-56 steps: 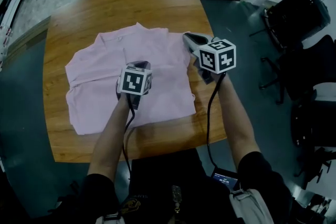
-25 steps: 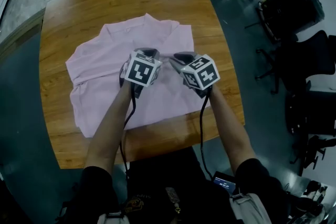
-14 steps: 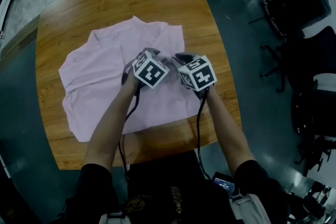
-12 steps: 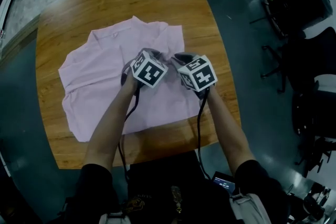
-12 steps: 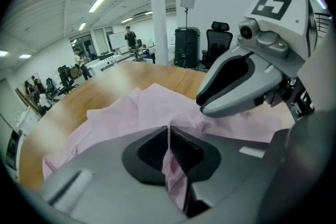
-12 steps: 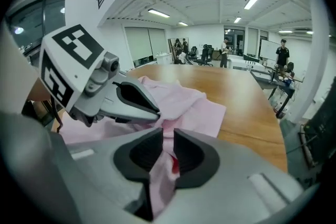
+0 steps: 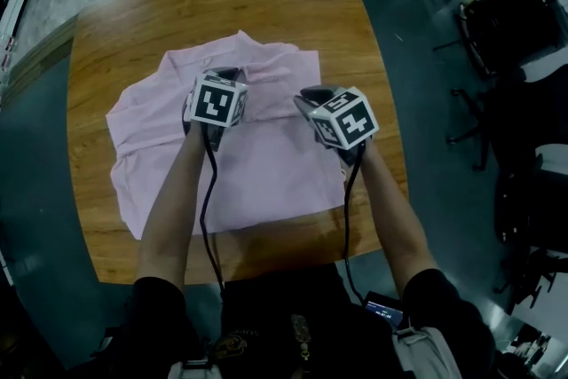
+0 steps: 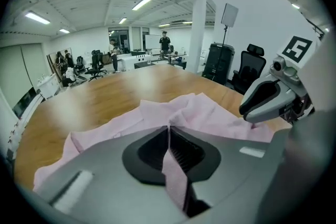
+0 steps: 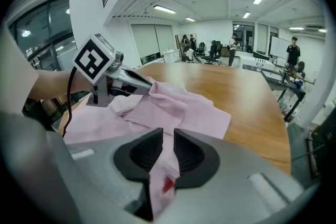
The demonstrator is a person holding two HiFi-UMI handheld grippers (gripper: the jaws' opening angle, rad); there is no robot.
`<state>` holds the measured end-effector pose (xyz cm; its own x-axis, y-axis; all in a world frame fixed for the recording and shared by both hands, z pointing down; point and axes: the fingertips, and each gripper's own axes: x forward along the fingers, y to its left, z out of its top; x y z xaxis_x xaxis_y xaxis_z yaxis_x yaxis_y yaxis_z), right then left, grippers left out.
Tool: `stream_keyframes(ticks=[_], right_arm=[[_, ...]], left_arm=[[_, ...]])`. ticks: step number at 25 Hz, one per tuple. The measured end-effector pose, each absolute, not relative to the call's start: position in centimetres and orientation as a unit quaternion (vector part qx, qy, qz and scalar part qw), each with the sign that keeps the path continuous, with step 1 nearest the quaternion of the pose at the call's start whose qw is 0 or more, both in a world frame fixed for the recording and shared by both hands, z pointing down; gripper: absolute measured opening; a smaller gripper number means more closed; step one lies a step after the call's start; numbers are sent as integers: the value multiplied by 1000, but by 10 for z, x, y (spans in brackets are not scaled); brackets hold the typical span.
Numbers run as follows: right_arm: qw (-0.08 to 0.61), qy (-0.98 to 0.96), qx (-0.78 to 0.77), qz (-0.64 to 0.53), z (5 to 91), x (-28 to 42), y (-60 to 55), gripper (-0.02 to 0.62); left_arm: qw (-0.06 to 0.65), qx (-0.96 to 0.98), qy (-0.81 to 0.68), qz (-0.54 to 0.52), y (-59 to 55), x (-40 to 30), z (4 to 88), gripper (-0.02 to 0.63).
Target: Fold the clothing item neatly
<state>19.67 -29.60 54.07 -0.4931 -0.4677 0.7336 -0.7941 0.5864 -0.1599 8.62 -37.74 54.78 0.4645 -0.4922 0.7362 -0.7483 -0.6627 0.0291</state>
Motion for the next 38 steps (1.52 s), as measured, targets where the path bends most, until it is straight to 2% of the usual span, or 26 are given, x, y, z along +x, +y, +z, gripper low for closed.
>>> stream_keyframes(ticks=[6, 10, 14, 17, 20, 21, 25, 30, 38], right_arm=[[329, -837, 344, 268, 555, 172, -310, 83], [351, -834, 324, 277, 567, 160, -315, 97], [370, -823, 323, 286, 577, 158, -322, 130], [381, -822, 305, 295, 587, 153, -319, 132], [384, -834, 284, 276, 580, 147, -316, 35], [378, -842, 278, 268, 573, 144, -316, 26], [359, -865, 256, 239, 540, 120, -311, 25], [372, -877, 231, 199, 517, 75, -301, 25], [404, -878, 193, 170, 534, -25, -284, 25]], left_arm=[[209, 803, -379, 408, -384, 55, 587, 39], [222, 802, -391, 394, -380, 44, 581, 46], [212, 806, -394, 387, -371, 38, 573, 46], [191, 811, -392, 391, -360, 34, 567, 46], [185, 806, -404, 392, -348, 25, 560, 46], [188, 803, -408, 391, -343, 21, 558, 46], [197, 799, -424, 379, -327, 0, 549, 43], [198, 797, -436, 367, -313, -31, 541, 38], [199, 807, -423, 360, -288, -77, 538, 35]])
